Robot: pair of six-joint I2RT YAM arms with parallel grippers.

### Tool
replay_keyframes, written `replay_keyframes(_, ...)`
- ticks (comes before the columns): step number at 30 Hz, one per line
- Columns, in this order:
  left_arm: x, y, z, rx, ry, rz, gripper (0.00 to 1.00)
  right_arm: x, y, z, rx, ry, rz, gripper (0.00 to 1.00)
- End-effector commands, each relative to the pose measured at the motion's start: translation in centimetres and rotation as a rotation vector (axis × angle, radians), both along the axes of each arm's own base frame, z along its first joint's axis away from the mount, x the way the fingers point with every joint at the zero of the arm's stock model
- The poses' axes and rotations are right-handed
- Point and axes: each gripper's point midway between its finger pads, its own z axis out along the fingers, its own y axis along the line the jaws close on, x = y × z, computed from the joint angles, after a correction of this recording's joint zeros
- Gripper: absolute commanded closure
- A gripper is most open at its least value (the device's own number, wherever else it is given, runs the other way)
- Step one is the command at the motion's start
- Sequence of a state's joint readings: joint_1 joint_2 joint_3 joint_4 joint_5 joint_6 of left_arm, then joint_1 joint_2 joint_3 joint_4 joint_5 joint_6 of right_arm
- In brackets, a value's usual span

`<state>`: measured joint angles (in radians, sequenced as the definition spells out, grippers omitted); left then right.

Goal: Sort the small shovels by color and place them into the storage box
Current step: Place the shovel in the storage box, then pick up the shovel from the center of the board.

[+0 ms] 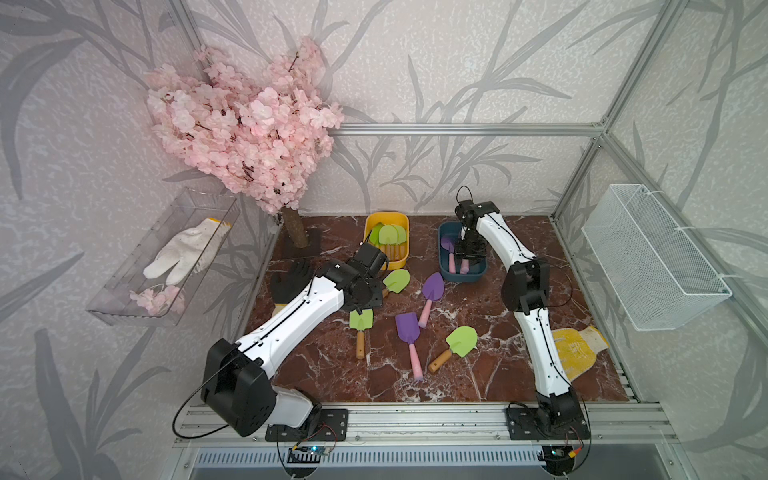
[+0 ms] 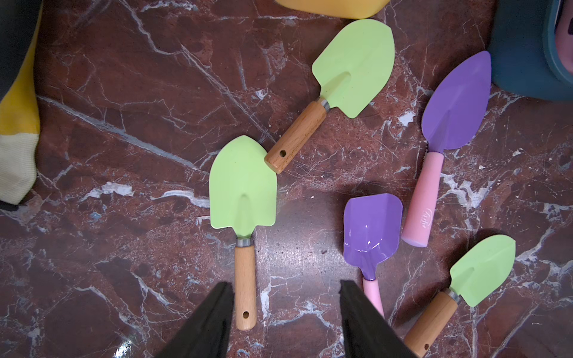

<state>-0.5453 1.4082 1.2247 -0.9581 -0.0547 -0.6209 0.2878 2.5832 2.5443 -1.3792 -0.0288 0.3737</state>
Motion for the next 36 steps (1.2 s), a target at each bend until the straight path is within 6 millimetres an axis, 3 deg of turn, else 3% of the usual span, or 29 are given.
replay_keyframes(1, -0.2, 0.3, 1.7, -0.006, -0.031, -0.002, 0.41, 0.0, -0.9, 5.5, -0.006, -0.085, -0.023, 0.46)
replay_keyframes(6, -0.6, 0.7, 2.5, 0.004, -0.039, -0.003, 0.41, -0.6, -1.7, 10.2, -0.004, -0.162, -0.038, 0.46)
replay_keyframes(11, -1.1, 0.9, 3.3, -0.002, -0.050, 0.001, 0.41, -2.4, -2.6, 15.1, 0.005, -0.247, -0.061, 0.45)
replay_keyframes(18, -2.2, 0.8, 3.4, 0.006, -0.043, -0.001, 0.41, -6.7, -3.2, 18.4, 0.068, -0.322, -0.076, 0.45)
replay_keyframes(25, -3.8, -1.5, 3.1, 0.001, -0.022, -0.084, 0.42, -12.2, -4.2, 17.1, 0.099, -0.309, -0.075, 0.45)
replay_keyframes(32, -6.1, -9.4, 2.3, -0.048, 0.002, -0.387, 0.43, -15.9, -5.9, 13.3, 0.113, -0.248, -0.118, 0.45)
replay_keyframes(36, -7.6, -14.0, 1.5, 0.007, 0.032, -0.546, 0.43, -17.0, -7.0, 12.4, 0.136, -0.215, -0.157, 0.45)
